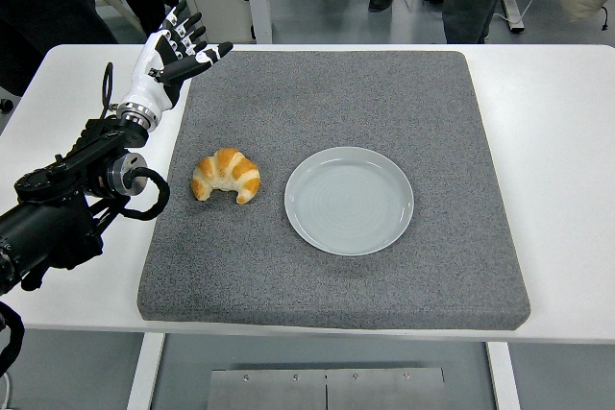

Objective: Place the bread on the plate

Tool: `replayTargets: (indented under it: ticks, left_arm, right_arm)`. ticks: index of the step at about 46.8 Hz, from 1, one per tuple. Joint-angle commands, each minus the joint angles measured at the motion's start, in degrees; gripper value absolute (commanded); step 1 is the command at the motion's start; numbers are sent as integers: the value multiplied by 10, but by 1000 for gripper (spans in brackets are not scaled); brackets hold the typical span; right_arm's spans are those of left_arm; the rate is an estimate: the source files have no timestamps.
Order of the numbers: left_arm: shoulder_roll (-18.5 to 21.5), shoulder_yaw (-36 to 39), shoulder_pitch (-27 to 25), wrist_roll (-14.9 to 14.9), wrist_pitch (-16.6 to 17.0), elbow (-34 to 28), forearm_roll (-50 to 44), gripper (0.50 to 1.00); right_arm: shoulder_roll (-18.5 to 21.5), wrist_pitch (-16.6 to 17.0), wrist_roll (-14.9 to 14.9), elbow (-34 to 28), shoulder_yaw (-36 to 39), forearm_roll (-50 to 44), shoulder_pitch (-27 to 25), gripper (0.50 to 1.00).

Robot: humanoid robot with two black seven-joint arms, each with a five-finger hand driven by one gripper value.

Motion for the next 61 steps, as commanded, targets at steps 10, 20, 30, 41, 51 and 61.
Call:
replayTargets:
  ticks: [10, 20, 30, 41, 51, 61]
  left_arm:
    - [1, 2, 0, 0, 0, -1, 0, 965]
    - [-1, 4, 1, 0, 0, 0, 0, 965]
    - [-1, 4, 4, 0, 0, 0, 0, 966]
    - [-1, 2, 4, 0, -1, -1, 0, 966]
    - [-1, 1, 4, 0, -1, 0, 0, 965]
    - [0, 0, 4, 0, -1, 0, 0, 966]
  right_arm:
    - [0, 0, 0, 0, 0, 1, 0, 1000]
    - [0, 0, 0, 0, 0, 1, 0, 1000]
    - [0, 0, 0, 0, 0, 1, 0, 1000]
    - [0, 0, 0, 0, 0, 0, 0, 1000]
    - [0, 0, 0, 0, 0, 1, 0, 1000]
    - [0, 0, 0, 0, 0, 0, 0, 1000]
